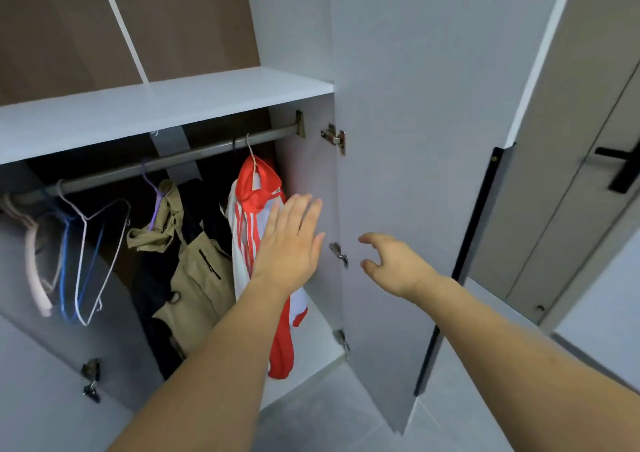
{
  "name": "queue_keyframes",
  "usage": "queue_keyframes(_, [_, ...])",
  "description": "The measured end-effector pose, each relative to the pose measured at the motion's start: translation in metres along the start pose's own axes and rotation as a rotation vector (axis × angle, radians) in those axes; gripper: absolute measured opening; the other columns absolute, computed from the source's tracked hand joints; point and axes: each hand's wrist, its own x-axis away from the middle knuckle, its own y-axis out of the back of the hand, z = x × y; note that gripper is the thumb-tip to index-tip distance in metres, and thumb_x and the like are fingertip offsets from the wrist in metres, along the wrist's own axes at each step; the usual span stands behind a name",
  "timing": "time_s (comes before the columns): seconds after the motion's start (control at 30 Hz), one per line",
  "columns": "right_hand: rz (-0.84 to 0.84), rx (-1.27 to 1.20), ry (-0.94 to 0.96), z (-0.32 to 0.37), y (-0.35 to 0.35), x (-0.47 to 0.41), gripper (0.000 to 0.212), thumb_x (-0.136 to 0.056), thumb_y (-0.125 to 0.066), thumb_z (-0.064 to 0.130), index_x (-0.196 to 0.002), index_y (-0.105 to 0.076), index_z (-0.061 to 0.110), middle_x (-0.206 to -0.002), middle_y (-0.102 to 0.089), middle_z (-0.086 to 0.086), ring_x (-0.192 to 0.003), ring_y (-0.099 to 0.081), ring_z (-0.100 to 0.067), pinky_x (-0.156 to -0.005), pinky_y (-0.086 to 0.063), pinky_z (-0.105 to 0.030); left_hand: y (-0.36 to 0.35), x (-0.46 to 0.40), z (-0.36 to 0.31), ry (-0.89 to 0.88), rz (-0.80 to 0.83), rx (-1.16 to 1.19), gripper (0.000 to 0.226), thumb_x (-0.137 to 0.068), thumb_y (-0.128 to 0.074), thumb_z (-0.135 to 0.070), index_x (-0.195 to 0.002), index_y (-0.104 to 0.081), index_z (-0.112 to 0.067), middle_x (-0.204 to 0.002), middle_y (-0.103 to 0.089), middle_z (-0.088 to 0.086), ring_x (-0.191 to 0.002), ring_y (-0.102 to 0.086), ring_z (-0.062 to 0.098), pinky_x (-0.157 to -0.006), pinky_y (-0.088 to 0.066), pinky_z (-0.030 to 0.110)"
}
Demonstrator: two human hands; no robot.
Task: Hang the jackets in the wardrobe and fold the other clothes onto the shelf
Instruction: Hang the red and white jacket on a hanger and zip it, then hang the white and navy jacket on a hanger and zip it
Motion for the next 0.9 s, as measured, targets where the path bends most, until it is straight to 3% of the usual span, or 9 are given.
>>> queue_keyframes(0.1, [0.017, 0.030, 0.006, -0.047, 0.006, 0.054, 0.048, -0.096, -0.053, 0.024, -0.143, -0.043, 0.019, -0.148, -0.045, 0.000, -0.132, -0.046, -0.017, -0.107, -0.035, -0.026, -0.015, 0.016, -0.062, -0.131, -0.033, 0.032, 0.051, -0.090, -0.063, -0.022, -0.136, -0.054, -0.001, -0.134, -0.054, 0.018, -0.126, -0.051, 0.039, -0.111, -0.033, 0.058])
queue_keyframes(0.23, [-0.001, 0.037, -0.127, -0.132, 0.032, 0.130, 0.047, -0.095, -0.055, 0.023, -0.141, -0.047, 0.016, -0.144, -0.049, -0.002, -0.127, -0.050, -0.020, -0.105, -0.037, -0.028, -0.038, 0.030, -0.159, -0.292, -0.028, 0.080, 0.048, -0.093, -0.053, -0.027, -0.136, -0.055, -0.005, -0.131, -0.057, 0.017, -0.122, -0.052, 0.037, -0.113, -0.033, 0.057])
queue_keyframes(0.6, [-0.250, -0.090, -0.529, -0.317, 0.113, 0.281, 0.049, -0.097, -0.054, 0.026, -0.143, -0.044, 0.014, -0.147, -0.046, -0.005, -0.133, -0.045, -0.021, -0.107, -0.034, -0.030, -0.094, -0.013, -0.413, -0.517, 0.089, 0.351, 0.050, -0.096, -0.049, -0.028, -0.141, -0.048, -0.006, -0.135, -0.052, 0.015, -0.129, -0.045, 0.034, -0.117, -0.026, 0.055])
queue_keyframes(0.9, [-0.500, -0.206, -0.916, -0.452, 0.179, 0.422, 0.049, -0.097, -0.055, 0.023, -0.143, -0.044, 0.011, -0.145, -0.047, -0.009, -0.131, -0.046, -0.024, -0.105, -0.034, -0.030, -0.143, -0.049, -0.634, -0.765, 0.289, 0.554, 0.051, -0.095, -0.055, -0.026, -0.141, -0.048, -0.003, -0.137, -0.051, 0.016, -0.127, -0.048, 0.035, -0.117, -0.024, 0.055])
